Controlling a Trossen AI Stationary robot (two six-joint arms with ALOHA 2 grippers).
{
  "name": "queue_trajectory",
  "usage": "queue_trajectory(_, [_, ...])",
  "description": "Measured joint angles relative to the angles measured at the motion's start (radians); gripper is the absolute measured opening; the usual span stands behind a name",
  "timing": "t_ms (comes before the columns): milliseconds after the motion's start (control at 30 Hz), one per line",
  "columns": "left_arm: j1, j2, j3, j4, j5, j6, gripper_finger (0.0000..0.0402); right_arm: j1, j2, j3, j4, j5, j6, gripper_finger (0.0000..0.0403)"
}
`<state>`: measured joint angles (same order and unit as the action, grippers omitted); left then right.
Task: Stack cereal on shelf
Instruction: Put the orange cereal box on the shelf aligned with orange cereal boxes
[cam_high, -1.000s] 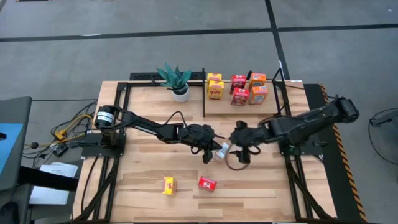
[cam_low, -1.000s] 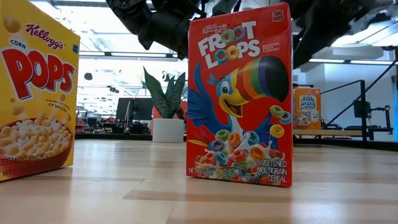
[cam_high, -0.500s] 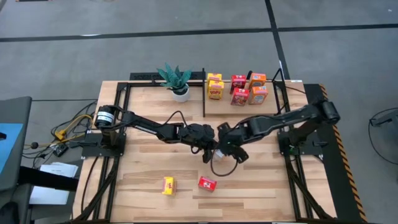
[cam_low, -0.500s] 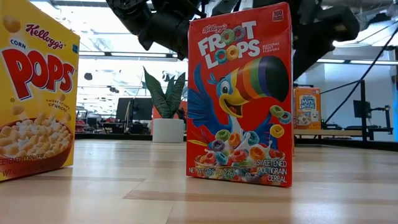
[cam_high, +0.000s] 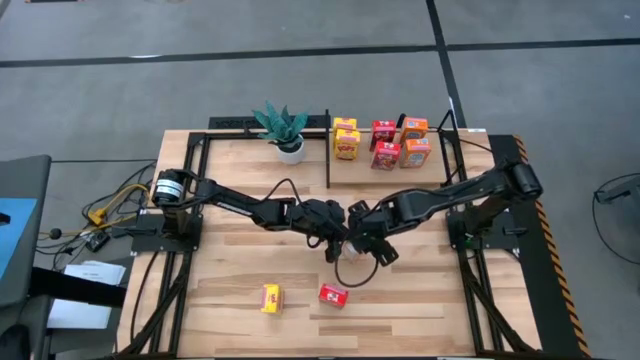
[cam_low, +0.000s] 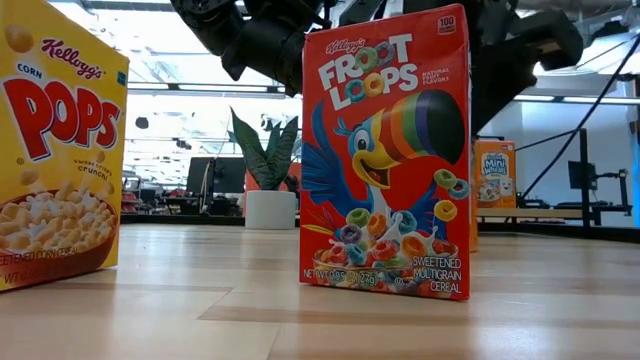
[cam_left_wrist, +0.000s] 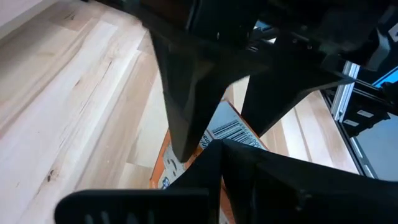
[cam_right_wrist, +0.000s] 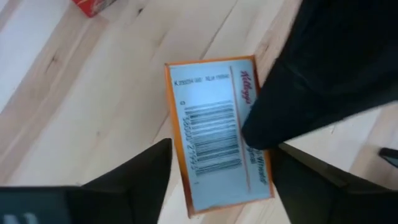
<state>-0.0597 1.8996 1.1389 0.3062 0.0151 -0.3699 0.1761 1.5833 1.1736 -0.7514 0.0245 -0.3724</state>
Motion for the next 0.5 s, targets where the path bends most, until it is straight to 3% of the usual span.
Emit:
queue_trajectory(267, [0.001, 0.000, 0.000, 0.001, -0.001, -0.005, 0.0000, -0.015, -0.007, 0.000, -0.003, 0.000, 0.050, 0.0207])
queue_trajectory(500, [0.001, -0.012, 0.000, -0.006, -0.001, 0.007, 0.0000, -0.014, -0.008, 0.000, -0.004, 0.000, 0.108, 0.0182])
